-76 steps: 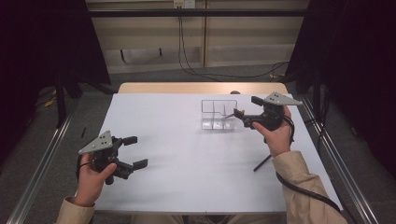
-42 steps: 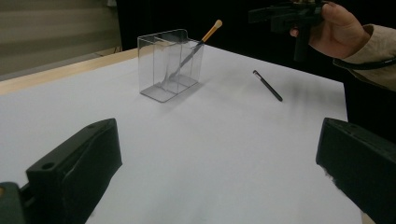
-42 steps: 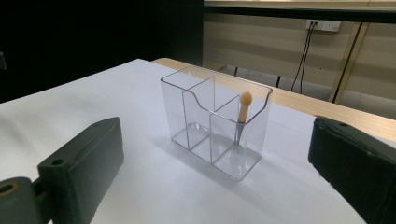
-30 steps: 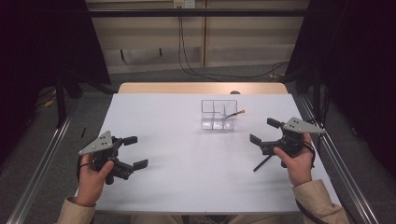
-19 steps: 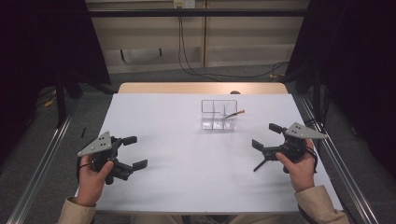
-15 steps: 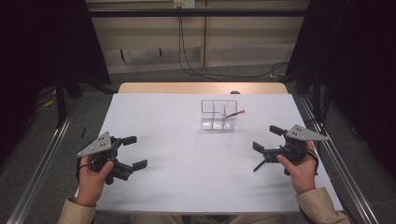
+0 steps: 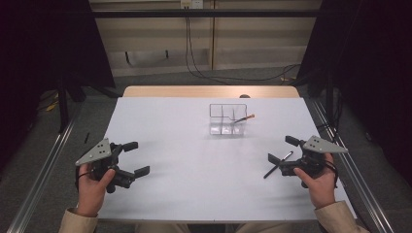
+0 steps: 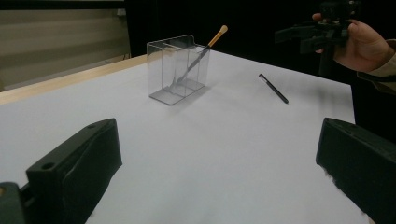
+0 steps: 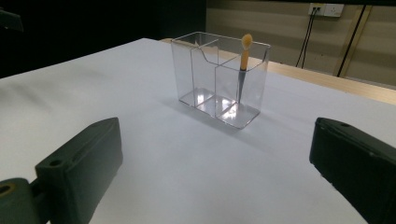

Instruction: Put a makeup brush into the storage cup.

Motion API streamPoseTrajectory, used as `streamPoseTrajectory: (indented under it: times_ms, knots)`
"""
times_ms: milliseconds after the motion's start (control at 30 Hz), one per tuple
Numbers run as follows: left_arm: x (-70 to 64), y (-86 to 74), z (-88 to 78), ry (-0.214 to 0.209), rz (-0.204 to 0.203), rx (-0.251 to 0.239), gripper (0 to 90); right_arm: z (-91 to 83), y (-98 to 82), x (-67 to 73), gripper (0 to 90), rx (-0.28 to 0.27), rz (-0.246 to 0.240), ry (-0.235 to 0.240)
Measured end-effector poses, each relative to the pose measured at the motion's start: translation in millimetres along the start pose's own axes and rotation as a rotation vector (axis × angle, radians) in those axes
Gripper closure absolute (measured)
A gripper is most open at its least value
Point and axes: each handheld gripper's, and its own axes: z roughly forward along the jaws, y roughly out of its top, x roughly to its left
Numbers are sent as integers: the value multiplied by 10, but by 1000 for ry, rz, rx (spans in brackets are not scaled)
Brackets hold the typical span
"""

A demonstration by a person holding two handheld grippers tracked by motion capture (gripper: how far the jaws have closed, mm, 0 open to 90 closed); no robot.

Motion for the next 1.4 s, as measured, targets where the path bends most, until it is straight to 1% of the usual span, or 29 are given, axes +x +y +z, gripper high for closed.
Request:
streamPoseTrajectory:
  times_ms: [167, 267, 400, 433, 567, 633, 867, 1000, 1067, 1267, 1400]
  knots:
    - [7, -24, -21, 0, -2, -1, 0, -72, -24, -7, 23, -6, 2, -7]
    - [8, -35, -36, 3, -4, -2, 0, -104, -45, -8, 23, 1, 3, -18]
    - [8, -43, -66, 8, -4, -4, 0, -137, -81, -5, 23, 12, -6, -21]
    - [14, -46, -78, 10, -3, -5, 0, -149, -90, -3, 23, 13, -1, -24]
    - [18, -60, -99, 20, -11, -9, 0, -192, -127, -5, 23, 14, 2, -17]
    - [26, -63, -102, 21, -6, -9, 0, -207, -143, -4, 23, 15, 3, -18]
    - [30, -51, -65, 22, -3, -9, 0, -255, -149, 5, 23, 13, -13, -24]
    - [44, -40, -29, 14, 2, -7, 0, -285, -156, 4, 23, 12, -5, -29]
    - [51, -27, -15, 11, 0, -15, 0, -293, -160, 1, 23, 11, -2, -34]
    - [61, -60, 5, 4, 0, -6, 0, -271, -138, -21, 24, 6, 9, -43]
    - [67, -66, 1, 2, 0, -8, 0, -249, -121, -39, 23, 5, 6, -51]
